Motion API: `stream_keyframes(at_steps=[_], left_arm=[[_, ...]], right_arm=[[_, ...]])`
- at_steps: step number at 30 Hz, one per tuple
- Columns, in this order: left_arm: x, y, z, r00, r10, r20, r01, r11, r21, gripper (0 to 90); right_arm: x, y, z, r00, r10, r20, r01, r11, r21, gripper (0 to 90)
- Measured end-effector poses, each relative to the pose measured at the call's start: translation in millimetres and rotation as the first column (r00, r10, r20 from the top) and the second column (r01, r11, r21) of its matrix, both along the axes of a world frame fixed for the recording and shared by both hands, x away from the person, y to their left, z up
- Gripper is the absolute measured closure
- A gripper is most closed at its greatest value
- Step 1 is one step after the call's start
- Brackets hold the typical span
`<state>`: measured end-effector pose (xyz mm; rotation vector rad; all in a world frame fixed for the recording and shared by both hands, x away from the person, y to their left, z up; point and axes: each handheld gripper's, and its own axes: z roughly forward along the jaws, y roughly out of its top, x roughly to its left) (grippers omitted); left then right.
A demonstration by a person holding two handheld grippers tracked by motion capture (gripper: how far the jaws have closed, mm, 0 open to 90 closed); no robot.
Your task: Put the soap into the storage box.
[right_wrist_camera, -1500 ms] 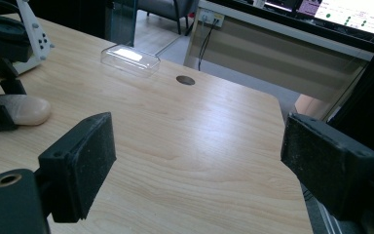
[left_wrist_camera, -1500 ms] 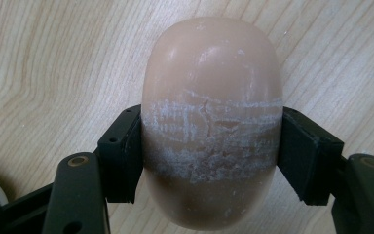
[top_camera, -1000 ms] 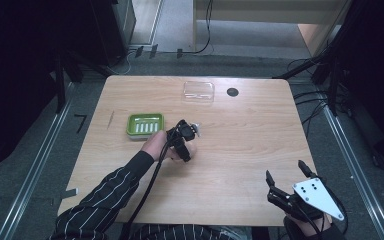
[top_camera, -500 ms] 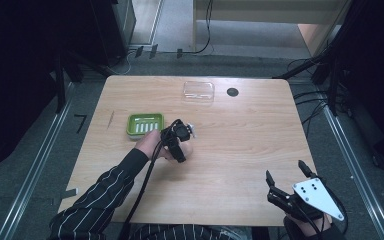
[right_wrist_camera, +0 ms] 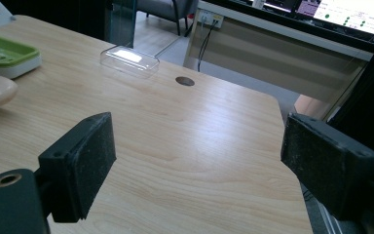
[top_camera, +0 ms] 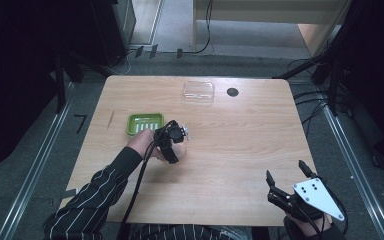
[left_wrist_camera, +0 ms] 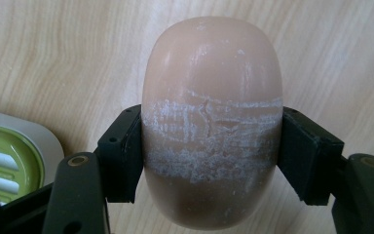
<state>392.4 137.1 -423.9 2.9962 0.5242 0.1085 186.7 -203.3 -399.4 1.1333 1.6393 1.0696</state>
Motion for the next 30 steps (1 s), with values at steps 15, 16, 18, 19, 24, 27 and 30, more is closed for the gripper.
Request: stream_keyframes(at_steps=[15,16,18,19,24,27,30], left_arm=[[5.1,28.0,10.6,0.9999,-0.008,0.006,0.008,1.0000,0.000,33.3],[5.5,29.3,10.7,0.9999,-0.009,0.006,0.009,1.0000,0.000,33.3],[5.9,31.0,11.2,0.9999,-0.011,0.006,0.011,0.9999,-0.003,33.3],[6.2,31.8,11.8,0.9999,-0.010,0.007,0.010,0.9999,0.002,33.3],[8.2,36.8,13.9,0.9999,-0.005,0.012,0.005,1.0000,0.005,33.3],[12.2,42.9,17.7,0.9996,0.020,0.020,-0.020,0.9997,-0.012,33.3],[15.3,47.6,21.9,0.9991,0.032,0.029,-0.032,0.9994,-0.017,33.3]], right_arm=[[0.1,0.3,0.0,1.0000,0.002,-0.001,-0.002,1.000,-0.002,13.4],[0.2,0.4,-0.1,1.0000,0.000,-0.002,0.000,1.000,0.002,13.4],[0.2,0.4,0.1,1.0000,0.003,-0.001,-0.003,1.000,-0.007,13.4],[0.1,0.5,0.0,1.0000,0.002,-0.001,-0.002,1.000,-0.003,13.4],[0.1,0.4,0.0,1.0000,0.003,-0.002,-0.003,1.000,-0.003,13.4],[0.4,0.3,-0.1,1.0000,0.005,-0.001,-0.005,1.000,-0.004,13.4],[0.8,0.7,-0.1,1.0000,0.006,-0.001,-0.006,1.000,-0.005,13.4]])
